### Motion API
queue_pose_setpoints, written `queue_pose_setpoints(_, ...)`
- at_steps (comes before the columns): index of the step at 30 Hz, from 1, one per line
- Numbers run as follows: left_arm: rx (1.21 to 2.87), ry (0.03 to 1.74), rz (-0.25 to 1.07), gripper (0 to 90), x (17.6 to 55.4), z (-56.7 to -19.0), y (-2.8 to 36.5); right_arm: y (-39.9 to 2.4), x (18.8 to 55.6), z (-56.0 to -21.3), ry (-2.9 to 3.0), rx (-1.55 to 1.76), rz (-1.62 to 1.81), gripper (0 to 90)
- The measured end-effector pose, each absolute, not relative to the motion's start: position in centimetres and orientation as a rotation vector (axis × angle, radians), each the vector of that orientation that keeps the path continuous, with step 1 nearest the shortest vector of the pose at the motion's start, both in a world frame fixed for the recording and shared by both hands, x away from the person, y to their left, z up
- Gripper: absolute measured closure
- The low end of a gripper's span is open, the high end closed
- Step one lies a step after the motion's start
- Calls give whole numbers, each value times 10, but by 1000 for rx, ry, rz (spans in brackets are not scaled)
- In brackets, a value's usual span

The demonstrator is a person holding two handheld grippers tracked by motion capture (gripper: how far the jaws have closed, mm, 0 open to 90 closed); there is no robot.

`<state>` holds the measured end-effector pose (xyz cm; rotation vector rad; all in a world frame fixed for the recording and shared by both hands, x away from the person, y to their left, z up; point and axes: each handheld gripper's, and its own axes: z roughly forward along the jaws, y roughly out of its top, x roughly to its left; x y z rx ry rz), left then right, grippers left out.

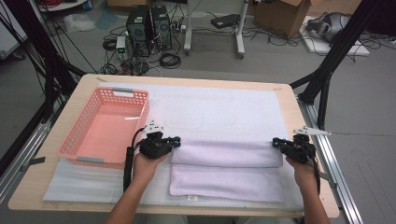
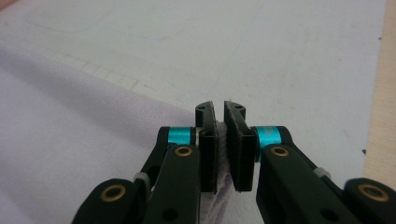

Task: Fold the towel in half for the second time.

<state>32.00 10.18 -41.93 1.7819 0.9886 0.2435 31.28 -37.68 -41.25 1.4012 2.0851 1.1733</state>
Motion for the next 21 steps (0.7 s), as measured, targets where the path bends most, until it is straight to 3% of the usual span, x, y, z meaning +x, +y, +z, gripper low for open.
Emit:
queue_pose_setpoints(5, 1722, 917, 256, 850, 295, -416, 108, -380, 282, -407, 2027, 1329, 1247, 840)
queue_pose_setpoints(18, 1758, 848, 294, 823, 247, -429, 114, -380, 212, -412, 2017, 1234, 1296, 835)
queue_pose_setpoints(19, 1748, 862, 289, 776, 245, -430, 115, -379, 209, -413, 2026, 1229, 1278, 832)
queue_pose_setpoints(21, 1750, 882, 273, 538, 244, -431, 116, -379, 203, -415, 2051, 1230, 1283, 803)
